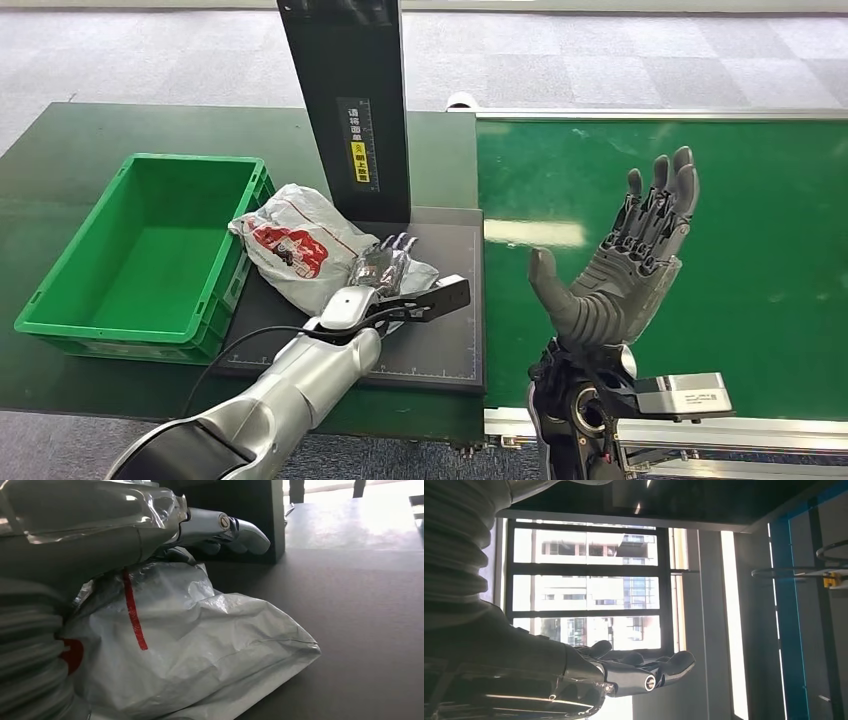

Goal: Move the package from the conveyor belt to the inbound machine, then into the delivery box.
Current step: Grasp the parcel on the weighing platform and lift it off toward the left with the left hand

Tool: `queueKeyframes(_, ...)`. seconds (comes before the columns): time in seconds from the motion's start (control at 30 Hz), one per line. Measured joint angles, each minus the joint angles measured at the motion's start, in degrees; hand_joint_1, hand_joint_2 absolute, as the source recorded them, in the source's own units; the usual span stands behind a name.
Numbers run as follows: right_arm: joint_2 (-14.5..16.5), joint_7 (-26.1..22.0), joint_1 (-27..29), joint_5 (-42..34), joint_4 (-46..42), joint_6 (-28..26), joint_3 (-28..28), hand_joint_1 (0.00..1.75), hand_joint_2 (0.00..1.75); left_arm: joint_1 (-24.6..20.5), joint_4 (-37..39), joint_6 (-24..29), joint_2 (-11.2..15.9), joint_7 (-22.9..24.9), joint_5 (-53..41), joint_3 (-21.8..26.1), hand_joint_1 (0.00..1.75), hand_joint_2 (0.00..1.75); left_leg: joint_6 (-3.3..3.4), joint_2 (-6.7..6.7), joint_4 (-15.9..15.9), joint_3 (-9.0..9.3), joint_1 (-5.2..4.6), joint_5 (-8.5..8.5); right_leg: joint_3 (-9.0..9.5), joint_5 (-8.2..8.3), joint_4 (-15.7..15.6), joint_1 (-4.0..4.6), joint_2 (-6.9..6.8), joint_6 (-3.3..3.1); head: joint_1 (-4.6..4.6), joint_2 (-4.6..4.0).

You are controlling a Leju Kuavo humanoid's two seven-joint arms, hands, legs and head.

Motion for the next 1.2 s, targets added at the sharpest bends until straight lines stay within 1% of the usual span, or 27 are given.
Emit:
queueKeyframes(0.1, -0.28, 0.0, 0.18, -0.45, -0.01, -0.45, -0.17, 0.0, 1.75, -0.61, 0.05, -2.16, 0.5, 2.86, 0.14, 0.1, 0.0, 1.75, 0.0, 0.01, -0.01, 0.17, 0.01, -0.01, 0.16, -0.01, 0.0, 0.01, 0.0, -0.01, -0.01, 0.0)
queueKeyframes(0.13, -0.38, 0.0, 0.2, -0.6, -0.02, -0.66, -0.23, 0.0, 1.75, -0.89, 0.05, -3.22, 0.73, 3.94, 0.17, 0.22, 0.07, 1.75, 0.0, 0.01, -0.01, 0.22, 0.01, -0.01, 0.22, -0.01, 0.0, 0.02, 0.01, -0.01, -0.01, 0.0)
queueKeyframes(0.23, -0.6, 0.0, 0.21, -0.91, -0.02, -1.12, -0.44, 0.0, 1.75, -1.65, 0.05, -6.37, 1.37, 6.83, 0.56, 0.91, 1.37, 1.75, 0.0, 0.03, -0.03, 0.4, 0.01, -0.01, 0.41, -0.01, 0.0, 0.03, 0.02, -0.02, 0.0, 0.0)
queueKeyframes(0.27, -0.66, 0.0, 0.21, -0.95, -0.02, -1.24, -0.51, 0.0, 1.75, -1.79, 0.06, -7.17, 1.58, 7.49, 0.85, 1.27, 1.73, 1.75, 0.0, 0.03, -0.03, 0.47, 0.01, -0.01, 0.48, -0.01, 0.0, 0.03, 0.02, -0.02, 0.0, 0.0)
queueKeyframes(0.33, -0.81, 0.0, 0.21, -0.96, -0.02, -1.6, -0.63, 0.0, 1.75, -1.83, 0.08, -8.17, 2.01, 8.34, 1.43, 2.13, 1.75, 1.75, 0.0, 0.03, -0.04, 0.61, 0.01, -0.01, 0.6, -0.02, 0.0, 0.04, 0.03, -0.03, 0.0, 0.0)
queueKeyframes(0.43, -1.01, 0.0, 0.29, -0.93, -0.02, -2.2, -0.72, 0.0, 1.75, -1.7, 0.12, -8.0, 2.53, 8.37, 2.07, 3.41, 1.75, 1.75, 0.0, 0.03, -0.04, 0.69, 0.02, -0.01, 0.66, -0.02, 0.0, 0.04, 0.03, -0.03, 0.0, 0.0)
queueKeyframes(0.6, -1.09, 0.0, 0.53, -0.8, -0.02, -2.91, -0.74, 0.0, 1.75, -1.65, 0.14, -6.03, 2.85, 6.74, 2.8, 5.28, 1.75, 1.75, 0.0, 0.02, -0.04, 0.7, 0.01, 0.0, 0.68, -0.02, 0.0, 0.04, 0.02, -0.03, 0.0, 0.0)
queueKeyframes(0.7, -1.16, 0.0, 0.74, -0.77, -0.02, -3.43, -0.74, 0.0, 1.75, -1.63, 0.14, -4.45, 2.87, 4.61, 3.69, 6.48, 1.75, 1.75, 0.0, 0.01, -0.03, 0.68, 0.01, -0.01, 0.66, -0.03, 0.0, 0.03, 0.02, -0.02, 0.0, 0.0)
queueKeyframes(0.77, -1.27, 0.0, 0.84, -0.76, -0.02, -4.01, -0.74, 0.0, 1.75, -1.47, 0.13, -2.71, 2.81, 1.95, 4.7, 7.46, 1.75, 1.75, 0.01, 0.01, -0.02, 0.63, 0.0, -0.01, 0.6, -0.03, 0.0, 0.02, 0.01, -0.02, 0.0, 0.0)
queueKeyframes(0.8, -1.34, 0.0, 0.94, -0.7, -0.03, -4.41, -0.74, 0.0, 1.75, -1.31, 0.12, -1.44, 2.71, -0.2, 5.4, 8.1, 1.75, 1.75, 0.01, -0.01, -0.02, 0.59, 0.0, -0.01, 0.55, -0.03, 0.0, 0.02, 0.01, -0.01, -0.01, 0.0)
queueKeyframes(0.87, -1.46, 0.0, 1.41, -0.38, -0.21, -5.41, -0.74, 0.0, 1.75, -0.9, -0.03, 1.61, 2.16, -6.3, 7.69, 9.54, 1.75, 1.75, 0.02, -0.07, 0.0, 0.46, 0.0, 0.0, 0.43, -0.04, 0.0, 0.01, -0.02, 0.0, -0.01, 0.0)
queueKeyframes(0.9, -1.54, 0.0, 1.75, -0.15, -0.39, -6.02, -0.75, 0.0, 1.75, -0.69, -0.27, 3.08, 1.69, -10.2, 9.85, 10.27, 1.75, 1.75, 0.02, -0.1, 0.01, 0.37, 0.0, 0.01, 0.37, -0.04, 0.0, 0.01, -0.04, 0.0, -0.01, 0.0)
queueKeyframes(0.97, -1.73, 0.0, 2.53, 0.13, -0.94, -7.0, -0.8, 0.0, 1.75, -0.38, -1.58, 5.04, 0.68, -16.9, 16.65, 10.93, 1.75, 1.75, 0.03, -0.12, 0.01, 0.23, -0.01, 0.02, 0.25, -0.02, 0.0, 0.0, -0.06, 0.01, 0.01, 0.0)
queueKeyframes(1.0, -1.86, 0.0, 2.96, 0.16, -1.25, -7.32, -0.84, 0.0, 1.75, -0.3, -2.55, 5.51, 0.24, -18.94, 20.31, 10.77, 1.75, 1.75, 0.03, -0.1, 0.01, 0.19, -0.02, 0.02, 0.21, -0.01, 0.0, -0.01, -0.05, 0.02, 0.01, 0.0)
queueKeyframes(1.07, -2.15, 0.0, 3.68, 0.14, -1.84, -7.57, -0.92, 0.0, 1.75, -0.27, -4.46, 5.74, -0.39, -20.03, 24.76, 9.83, 1.75, 1.75, 0.03, -0.08, 0.01, 0.15, -0.03, 0.01, 0.15, -0.01, 0.0, -0.03, -0.04, 0.02, 0.01, 0.0)
queueKeyframes(1.2, -2.46, 0.0, 4.22, 0.16, -2.4, -7.64, -1.05, 0.0, 1.75, -0.08, -6.63, 5.85, -0.73, -20.0, 26.38, 8.16, 1.75, 1.75, 0.03, -0.06, 0.02, 0.09, -0.02, 0.0, 0.04, -0.01, 0.0, -0.03, -0.02, 0.02, -0.02, 0.0)
